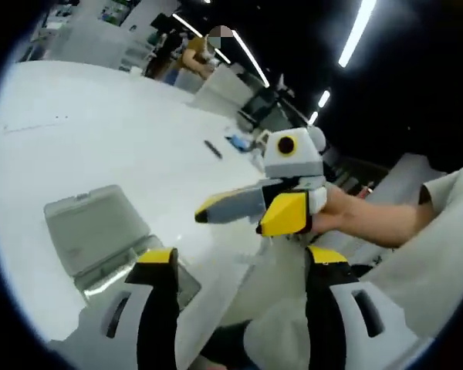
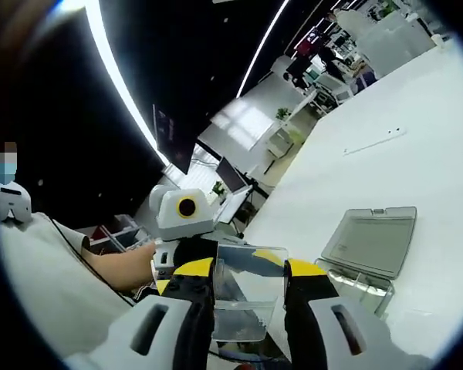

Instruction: Insert the divider into the dual guide fixture by aligning both edges with the guide slots and pushing it downward to the bottom, including one-sided entry, uneven engagement, binding, and posture correction.

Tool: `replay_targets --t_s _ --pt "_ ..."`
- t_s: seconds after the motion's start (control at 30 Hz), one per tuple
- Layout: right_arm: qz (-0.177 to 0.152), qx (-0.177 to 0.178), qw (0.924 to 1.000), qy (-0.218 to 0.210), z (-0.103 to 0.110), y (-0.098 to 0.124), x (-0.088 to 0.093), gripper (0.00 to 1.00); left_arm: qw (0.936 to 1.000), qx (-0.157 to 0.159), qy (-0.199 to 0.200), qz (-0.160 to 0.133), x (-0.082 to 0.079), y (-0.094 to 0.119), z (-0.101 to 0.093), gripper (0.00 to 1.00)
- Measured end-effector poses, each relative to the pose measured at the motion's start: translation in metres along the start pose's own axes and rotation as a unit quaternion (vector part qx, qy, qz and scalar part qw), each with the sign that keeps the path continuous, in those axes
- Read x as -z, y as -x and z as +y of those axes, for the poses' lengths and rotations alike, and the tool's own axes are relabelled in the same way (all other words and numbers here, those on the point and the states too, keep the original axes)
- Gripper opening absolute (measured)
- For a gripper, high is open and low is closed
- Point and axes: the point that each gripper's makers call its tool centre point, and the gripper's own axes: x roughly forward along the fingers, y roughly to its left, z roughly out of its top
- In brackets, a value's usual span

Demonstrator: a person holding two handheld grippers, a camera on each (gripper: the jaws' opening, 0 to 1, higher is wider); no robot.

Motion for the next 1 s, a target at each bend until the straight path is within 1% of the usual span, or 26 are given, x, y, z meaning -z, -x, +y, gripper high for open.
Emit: replay_targets --t_s 0.03,0.13,0.23,0.27,0.3,0.4,0.47,0.5,0.57,0.63,0.7,0.77,0.83,0.9,1.0 --pt "0.001 0.004 1.0 0.001 -0.001 0.0 0.0 0.3 0.9999 -0.009 -0.007 0.006 0.001 -0.001 0.0 0.68" --pt "0.003 0.015 0.9999 -0.001 -0.005 0.0 0.002 0.3 0.9995 -0.022 -0.019 0.014 0.004 -0.003 0.0 0.68" --pt "0.006 0.025 0.9997 -0.002 -0.007 0.001 0.003 0.3 0.9991 -0.034 -0.024 0.012 0.004 -0.003 0.001 0.68" --pt "0.011 0.038 0.9992 0.0 -0.011 0.001 0.005 0.3 0.9981 -0.049 -0.033 0.017 0.006 -0.003 0.005 0.68" --pt "0.013 0.043 0.999 0.0 -0.012 0.001 0.006 0.3 0.9975 -0.054 -0.04 0.022 0.008 -0.004 0.006 0.68" --pt "0.016 0.054 0.9984 -0.004 -0.015 0.001 0.007 0.3 0.9969 -0.06 -0.042 0.03 0.012 -0.008 0.004 0.68" --pt "0.017 0.067 0.9976 -0.003 -0.018 0.001 0.007 0.3 0.9961 -0.07 -0.044 0.032 0.014 -0.009 0.006 0.68" --pt "0.021 0.076 0.9969 -0.002 -0.02 0.001 0.008 0.3 0.9947 -0.081 -0.049 0.039 0.016 -0.009 0.009 0.68" --pt "0.034 0.09 0.9954 0.004 -0.022 0.001 0.01 0.3 0.9937 -0.089 -0.05 0.046 0.02 -0.011 0.011 0.68" --pt "0.035 0.095 0.9949 0.008 -0.022 0.0 0.01 0.3 0.9934 -0.093 -0.047 0.049 0.022 -0.012 0.011 0.68" --pt "0.039 0.102 0.994 0.002 -0.022 0.0 0.01 0.3 0.9925 -0.101 -0.044 0.052 0.023 -0.012 0.013 0.67" --pt "0.045 0.111 0.9928 0.006 -0.022 -0.001 0.011 0.3 0.9923 -0.104 -0.037 0.055 0.025 -0.012 0.013 0.65" --pt "0.049 0.122 0.9914 0.005 -0.025 -0.001 0.011 0.3 0.9922 -0.105 -0.031 0.06 0.027 -0.013 0.012 0.6" --pt "0.053 0.132 0.9898 0.003 -0.027 -0.002 0.011 0.3 0.9912 -0.113 -0.032 0.062 0.028 -0.013 0.013 0.58" --pt "0.057 0.139 0.9886 0.01 -0.026 -0.004 0.01 0.3 0.99 -0.119 -0.031 0.069 0.03 -0.013 0.014 0.56"
